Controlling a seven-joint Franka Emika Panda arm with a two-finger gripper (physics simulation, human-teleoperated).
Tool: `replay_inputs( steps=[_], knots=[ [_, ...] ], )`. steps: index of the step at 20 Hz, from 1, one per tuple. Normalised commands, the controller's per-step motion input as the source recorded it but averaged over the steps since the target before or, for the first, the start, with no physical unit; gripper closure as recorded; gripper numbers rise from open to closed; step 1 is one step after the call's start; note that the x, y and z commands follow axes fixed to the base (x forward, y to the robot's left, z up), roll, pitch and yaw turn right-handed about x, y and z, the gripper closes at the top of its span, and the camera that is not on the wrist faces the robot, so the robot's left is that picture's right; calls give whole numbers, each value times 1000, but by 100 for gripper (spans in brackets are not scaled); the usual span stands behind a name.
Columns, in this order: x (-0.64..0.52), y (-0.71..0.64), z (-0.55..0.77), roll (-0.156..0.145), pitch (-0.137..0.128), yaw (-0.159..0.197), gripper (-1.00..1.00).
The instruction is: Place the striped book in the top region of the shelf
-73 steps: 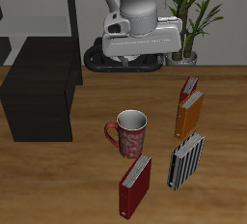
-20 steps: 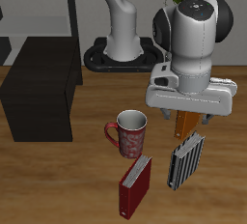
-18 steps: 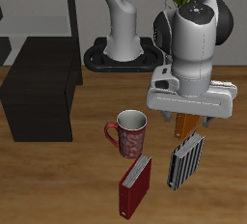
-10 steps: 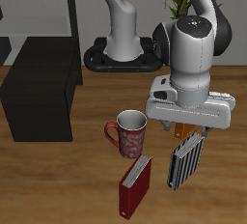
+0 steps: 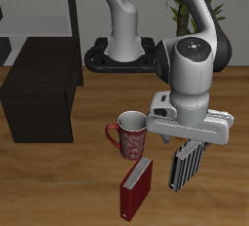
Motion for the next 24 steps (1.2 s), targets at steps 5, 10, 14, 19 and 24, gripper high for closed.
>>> replay_inputs(
  steps=[5, 10, 14, 19, 24],
  knots=[
    [-10, 53, -382, 7, 64, 6, -100],
    [-42, 16, -356, 49, 46, 2, 100],
    [-80, -118, -22, -20, 3, 3, 100],
    [-38, -124, 158, 25, -40, 12, 100],
    [-119, -206, 342, 15, -57, 31, 100]
  ],
)
